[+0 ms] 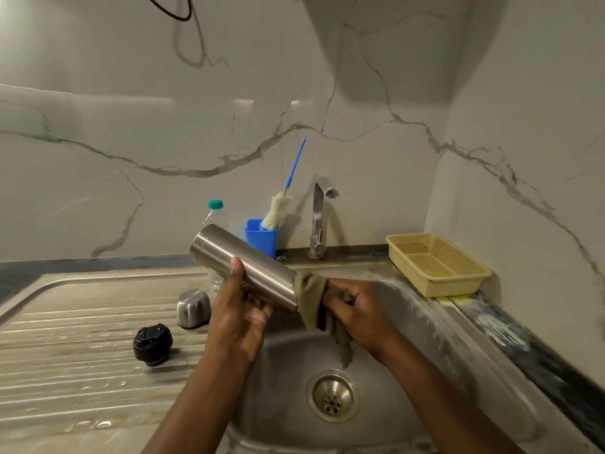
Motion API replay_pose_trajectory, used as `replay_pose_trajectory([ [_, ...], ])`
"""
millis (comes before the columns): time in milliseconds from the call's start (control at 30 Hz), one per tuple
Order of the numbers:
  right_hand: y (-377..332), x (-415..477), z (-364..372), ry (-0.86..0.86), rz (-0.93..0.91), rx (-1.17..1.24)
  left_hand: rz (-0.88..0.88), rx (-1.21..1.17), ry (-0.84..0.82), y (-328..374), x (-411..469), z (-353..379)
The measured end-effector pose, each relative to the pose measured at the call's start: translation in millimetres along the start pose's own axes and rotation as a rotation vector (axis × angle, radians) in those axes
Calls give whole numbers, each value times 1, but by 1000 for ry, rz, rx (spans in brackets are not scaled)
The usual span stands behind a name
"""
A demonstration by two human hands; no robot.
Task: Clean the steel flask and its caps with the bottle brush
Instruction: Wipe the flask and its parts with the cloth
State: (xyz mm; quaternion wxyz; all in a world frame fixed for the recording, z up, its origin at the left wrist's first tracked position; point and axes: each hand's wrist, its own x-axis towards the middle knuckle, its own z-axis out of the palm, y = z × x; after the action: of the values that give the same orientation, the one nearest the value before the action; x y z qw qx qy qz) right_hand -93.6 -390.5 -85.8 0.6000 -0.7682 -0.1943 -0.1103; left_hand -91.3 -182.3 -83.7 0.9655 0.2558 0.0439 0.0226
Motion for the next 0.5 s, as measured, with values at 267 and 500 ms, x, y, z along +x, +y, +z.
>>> replay_pose_trajectory([
  [267, -11, -3, 4, -70, -94, -8, 65, -21, -9, 3, 2, 2],
  [500, -12, -4, 6, -4, -57, 141, 44, -98, 0, -2, 4, 0],
])
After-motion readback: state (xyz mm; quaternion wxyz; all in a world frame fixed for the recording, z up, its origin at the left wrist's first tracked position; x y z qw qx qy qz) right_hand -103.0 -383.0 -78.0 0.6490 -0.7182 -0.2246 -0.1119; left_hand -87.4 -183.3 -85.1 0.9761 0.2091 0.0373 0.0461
